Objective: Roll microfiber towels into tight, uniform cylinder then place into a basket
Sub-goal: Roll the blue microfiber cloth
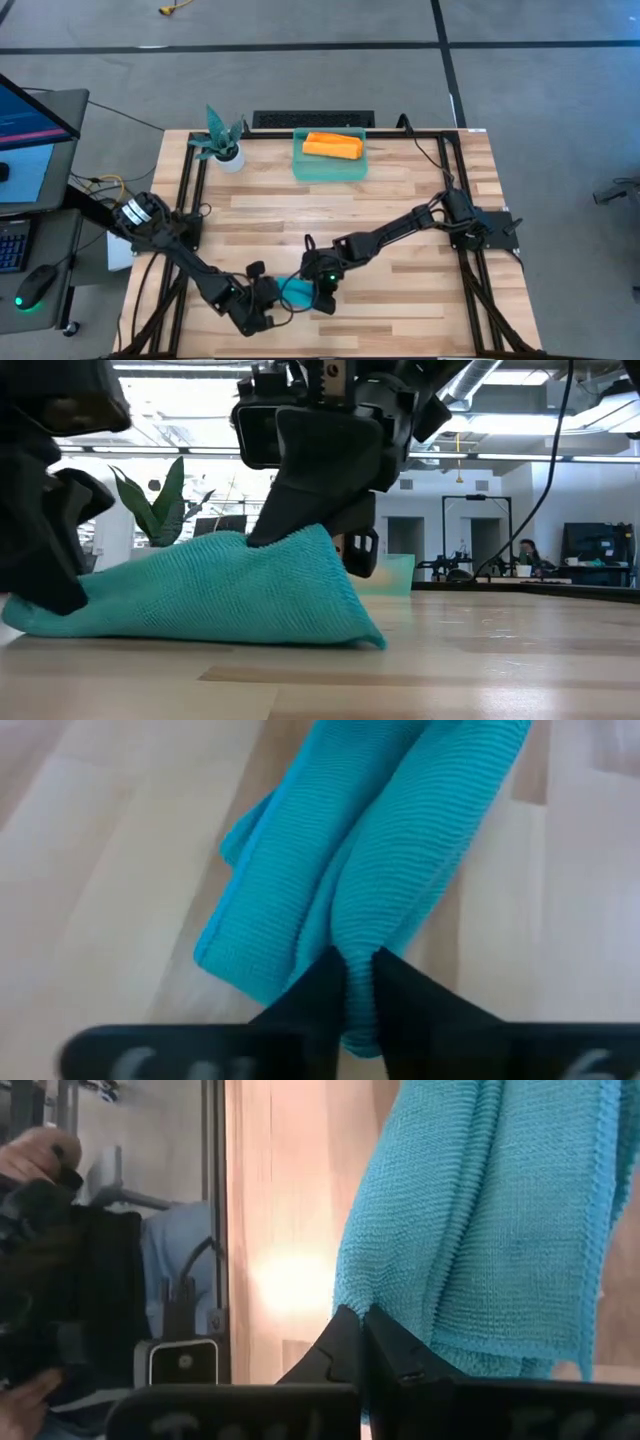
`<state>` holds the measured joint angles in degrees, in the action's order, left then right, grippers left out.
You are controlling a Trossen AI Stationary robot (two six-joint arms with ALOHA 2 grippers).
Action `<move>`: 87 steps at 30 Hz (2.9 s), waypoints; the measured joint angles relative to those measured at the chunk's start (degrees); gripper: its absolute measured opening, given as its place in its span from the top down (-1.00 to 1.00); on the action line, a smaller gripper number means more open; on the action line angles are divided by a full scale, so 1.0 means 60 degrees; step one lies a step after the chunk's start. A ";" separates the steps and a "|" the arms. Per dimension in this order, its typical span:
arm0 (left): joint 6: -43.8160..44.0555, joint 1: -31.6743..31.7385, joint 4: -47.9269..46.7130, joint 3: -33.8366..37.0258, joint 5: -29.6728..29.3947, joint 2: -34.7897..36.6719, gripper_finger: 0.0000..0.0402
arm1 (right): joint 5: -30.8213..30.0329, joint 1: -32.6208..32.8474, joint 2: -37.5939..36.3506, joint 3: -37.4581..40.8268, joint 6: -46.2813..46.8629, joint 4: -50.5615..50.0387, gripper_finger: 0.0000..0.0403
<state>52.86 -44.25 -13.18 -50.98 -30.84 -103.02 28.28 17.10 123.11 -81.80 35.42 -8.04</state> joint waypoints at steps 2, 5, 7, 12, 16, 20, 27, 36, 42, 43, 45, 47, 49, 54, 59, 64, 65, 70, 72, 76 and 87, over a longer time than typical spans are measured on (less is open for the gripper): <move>-0.0150 0.0099 0.0138 -0.0042 0.0292 0.0000 0.92 | -0.0018 0.0069 0.0000 0.0000 -0.0139 -0.0128 0.94; -0.0160 0.0116 0.0151 -0.0194 0.0536 0.0000 0.94 | -0.0183 0.0225 0.0000 0.0000 -0.0437 -0.0365 0.95; -0.0142 0.0112 0.0171 -0.0355 0.0935 0.0000 0.91 | -0.0262 0.0375 0.0000 -0.0002 -0.0725 -0.0471 0.96; 0.0336 0.0255 0.0220 -0.0686 0.2466 0.0000 0.92 | -0.0398 0.0783 0.0000 -0.0018 -0.1412 -0.0433 0.93; 0.1091 0.0669 0.0149 -0.0704 0.3671 0.0000 0.96 | -0.0838 0.1008 0.0000 -0.0021 -0.1486 -0.0495 0.95; 0.1315 0.1305 0.0143 -0.0708 0.5199 0.0000 0.94 | -0.0992 0.1187 0.0000 -0.0022 -0.1449 -0.0526 0.96; 0.1864 0.2398 0.0085 -0.0704 0.7100 0.0000 0.93 | -0.1581 0.1519 -0.0002 -0.0022 -0.1422 -0.0572 0.93; 0.3431 0.2723 -0.0139 -0.0675 0.7840 0.0000 0.94 | -0.3133 0.1590 -0.0004 -0.0011 -0.0976 -0.0647 0.75; 0.3471 0.2695 -0.0235 -0.0675 0.7792 0.0000 0.94 | -0.3107 0.1590 -0.0021 -0.0004 -0.1635 -0.0680 0.45; 0.3424 0.2695 -0.0235 -0.0675 0.7776 0.0000 0.94 | -0.3027 0.1576 -0.0070 0.0003 -0.1632 -0.0750 0.41; 0.3410 0.2695 -0.0294 -0.0672 0.7771 0.0000 0.94 | -0.2881 0.1488 -0.0208 0.0009 -0.1402 -0.0970 0.36; 0.3305 0.2693 -0.0337 -0.0668 0.7776 0.0000 0.94 | -0.2873 0.1418 -0.0392 0.0012 -0.1355 -0.1302 0.33; 0.3267 0.2691 -0.0451 -0.0668 0.7838 0.0000 0.93 | -0.2930 0.1357 -0.0619 0.0019 -0.1525 -0.1589 0.33; 0.3041 0.2684 -0.0651 -0.0671 0.7869 0.0000 0.93 | -0.3947 0.1570 -0.1331 0.0011 -0.3307 -0.1640 0.39; 0.2911 0.2684 -0.0667 -0.0671 0.7881 0.0000 0.93 | -0.4752 0.2251 -0.1432 0.0018 -0.5762 -0.1153 0.42; 0.2907 0.2688 -0.0665 -0.0671 0.7877 -0.0002 0.93 | -0.5171 0.2514 -0.0780 0.0018 -0.6879 0.0204 0.42; 0.2907 0.2688 -0.0662 -0.0671 0.7877 -0.0004 0.93 | -0.5348 0.2471 -0.0639 0.0018 -0.6896 0.0429 0.42; 0.2911 0.2688 -0.0651 -0.0671 0.7874 -0.0004 0.93 | -0.6026 0.2186 -0.0421 -0.0022 -0.6629 0.0644 0.42; 0.2911 0.2688 -0.0643 -0.0671 0.7881 -0.0004 0.93 | -0.6006 0.2074 -0.0335 0.0038 -0.6471 0.0379 0.42; 0.2908 0.2695 -0.0646 -0.0671 0.7921 -0.0010 0.93 | -0.5914 0.2006 -0.0085 -0.0015 -0.6407 0.0543 0.42; 0.2904 0.2699 -0.0618 -0.0671 0.8034 -0.0015 0.93 | -0.5980 0.1841 0.0160 -0.0004 -0.5412 -0.0295 0.42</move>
<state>70.28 -28.05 -16.88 -55.00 17.37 -103.11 -7.60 28.14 124.07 -81.82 2.94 -9.81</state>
